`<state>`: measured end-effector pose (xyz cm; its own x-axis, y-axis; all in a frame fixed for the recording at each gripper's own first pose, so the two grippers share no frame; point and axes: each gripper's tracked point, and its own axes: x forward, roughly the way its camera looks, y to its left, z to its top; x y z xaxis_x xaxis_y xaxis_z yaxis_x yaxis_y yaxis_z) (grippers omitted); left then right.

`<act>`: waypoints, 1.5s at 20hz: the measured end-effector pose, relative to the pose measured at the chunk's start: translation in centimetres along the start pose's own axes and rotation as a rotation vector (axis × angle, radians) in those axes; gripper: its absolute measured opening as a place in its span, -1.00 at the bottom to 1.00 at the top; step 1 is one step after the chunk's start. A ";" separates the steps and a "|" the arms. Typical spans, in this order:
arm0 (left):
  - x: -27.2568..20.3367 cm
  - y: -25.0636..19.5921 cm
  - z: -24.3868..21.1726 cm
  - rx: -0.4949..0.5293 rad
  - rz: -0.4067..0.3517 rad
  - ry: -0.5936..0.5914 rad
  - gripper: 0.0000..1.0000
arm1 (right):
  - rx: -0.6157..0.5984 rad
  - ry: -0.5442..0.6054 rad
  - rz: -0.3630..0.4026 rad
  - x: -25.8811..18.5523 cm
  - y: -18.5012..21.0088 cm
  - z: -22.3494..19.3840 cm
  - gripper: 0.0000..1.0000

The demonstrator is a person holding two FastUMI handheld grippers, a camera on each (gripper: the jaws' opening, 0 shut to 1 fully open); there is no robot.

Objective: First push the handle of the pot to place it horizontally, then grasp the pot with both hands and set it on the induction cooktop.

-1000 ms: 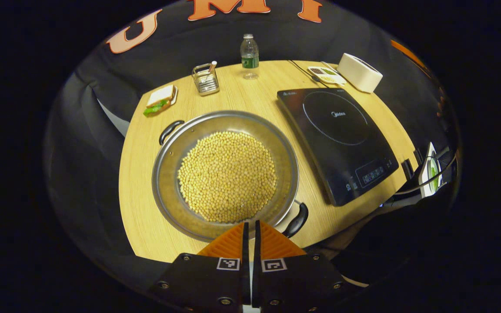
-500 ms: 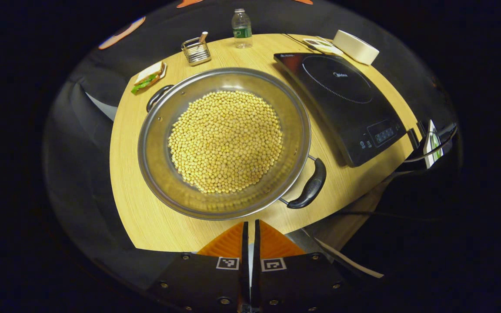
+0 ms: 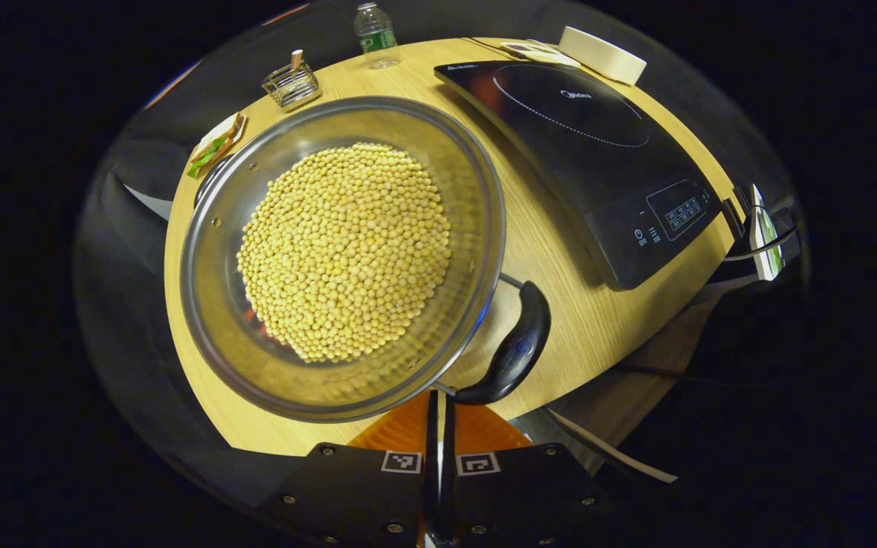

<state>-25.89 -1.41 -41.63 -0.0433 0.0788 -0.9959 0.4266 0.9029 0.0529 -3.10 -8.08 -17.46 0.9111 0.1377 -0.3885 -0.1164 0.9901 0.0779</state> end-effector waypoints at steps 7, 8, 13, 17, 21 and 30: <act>1.1 -1.3 3.3 -0.075 0.025 -0.031 -0.97 | 0.012 0.017 -0.028 -1.2 -4.0 -1.4 0.89; 1.3 -1.5 3.9 -0.092 0.025 -0.036 -0.97 | 0.012 0.017 -0.028 -1.3 -4.6 -1.5 0.89; 1.8 -2.1 7.0 -0.188 0.030 -0.068 -0.96 | 0.017 0.043 -0.003 -1.3 -6.4 -2.3 0.89; 2.0 -2.3 9.6 -0.253 0.035 -0.104 -0.96 | -0.004 0.069 0.040 -1.4 -7.0 -3.4 0.89; 2.0 -2.5 11.7 -0.312 0.004 -0.140 -0.97 | 0.027 0.104 0.051 -1.3 -6.5 -4.3 0.89; 1.4 -3.1 17.4 -0.286 -0.099 -0.253 -0.97 | 0.068 0.227 0.070 -1.2 -0.1 -6.3 0.90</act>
<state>-11.52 -11.46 -44.42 0.1681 -0.0891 -0.9817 0.1611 0.9850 -0.0619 -6.67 -8.22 -22.79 0.7889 0.2155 -0.5755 -0.1421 0.9751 0.1703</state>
